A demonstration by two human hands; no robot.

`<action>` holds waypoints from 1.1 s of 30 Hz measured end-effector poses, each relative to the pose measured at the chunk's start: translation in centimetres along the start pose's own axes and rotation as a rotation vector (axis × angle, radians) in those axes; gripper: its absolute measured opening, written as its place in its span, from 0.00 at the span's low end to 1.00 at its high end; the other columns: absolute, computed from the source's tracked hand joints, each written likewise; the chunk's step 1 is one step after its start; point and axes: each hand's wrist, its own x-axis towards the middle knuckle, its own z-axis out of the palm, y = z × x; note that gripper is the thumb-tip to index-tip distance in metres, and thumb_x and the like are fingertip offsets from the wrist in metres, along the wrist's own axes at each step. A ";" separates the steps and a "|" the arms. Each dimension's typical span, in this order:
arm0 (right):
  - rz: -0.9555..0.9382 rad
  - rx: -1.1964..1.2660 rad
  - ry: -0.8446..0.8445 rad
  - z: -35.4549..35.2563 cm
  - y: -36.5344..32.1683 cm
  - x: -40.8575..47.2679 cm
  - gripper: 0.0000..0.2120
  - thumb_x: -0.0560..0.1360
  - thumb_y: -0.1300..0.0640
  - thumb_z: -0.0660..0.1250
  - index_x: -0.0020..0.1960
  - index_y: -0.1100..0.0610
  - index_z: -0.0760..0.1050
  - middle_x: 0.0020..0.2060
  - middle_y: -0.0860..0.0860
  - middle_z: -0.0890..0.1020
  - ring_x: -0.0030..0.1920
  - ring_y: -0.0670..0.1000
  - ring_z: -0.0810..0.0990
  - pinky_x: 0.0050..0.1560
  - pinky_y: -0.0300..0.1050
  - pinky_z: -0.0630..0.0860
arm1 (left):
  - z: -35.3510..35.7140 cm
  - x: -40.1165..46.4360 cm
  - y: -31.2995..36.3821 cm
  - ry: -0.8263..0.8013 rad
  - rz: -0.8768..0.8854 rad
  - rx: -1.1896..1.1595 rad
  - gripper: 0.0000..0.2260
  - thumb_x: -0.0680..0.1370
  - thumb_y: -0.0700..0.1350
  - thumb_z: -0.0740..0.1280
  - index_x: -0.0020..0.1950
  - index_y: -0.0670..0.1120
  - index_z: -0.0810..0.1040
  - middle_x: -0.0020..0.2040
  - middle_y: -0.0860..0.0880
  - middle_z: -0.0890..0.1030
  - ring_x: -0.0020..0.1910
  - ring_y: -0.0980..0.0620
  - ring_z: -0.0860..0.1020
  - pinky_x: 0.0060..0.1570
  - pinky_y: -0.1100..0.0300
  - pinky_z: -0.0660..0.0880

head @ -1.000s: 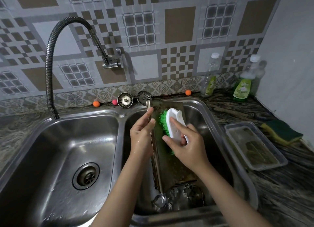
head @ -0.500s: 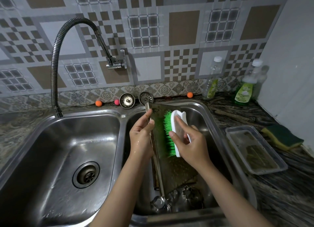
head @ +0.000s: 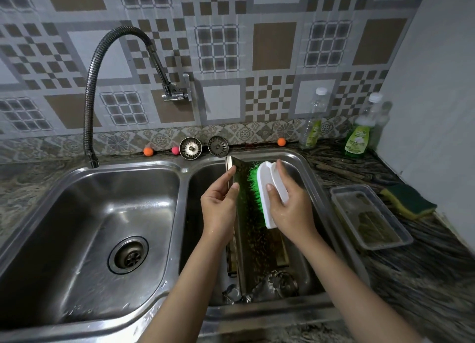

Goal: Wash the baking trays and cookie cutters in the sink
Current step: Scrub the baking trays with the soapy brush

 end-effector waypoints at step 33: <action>0.140 -0.035 -0.138 12.8 -1.4 -2.2 0.23 0.76 0.61 0.65 0.70 0.55 0.69 0.62 0.46 0.74 0.63 0.46 0.73 0.59 0.24 0.64 | -24.4 9.1 -5.7 0.274 0.014 0.797 0.20 0.76 0.32 0.62 0.65 0.48 0.77 0.59 0.47 0.81 0.50 0.59 0.76 0.43 0.81 0.66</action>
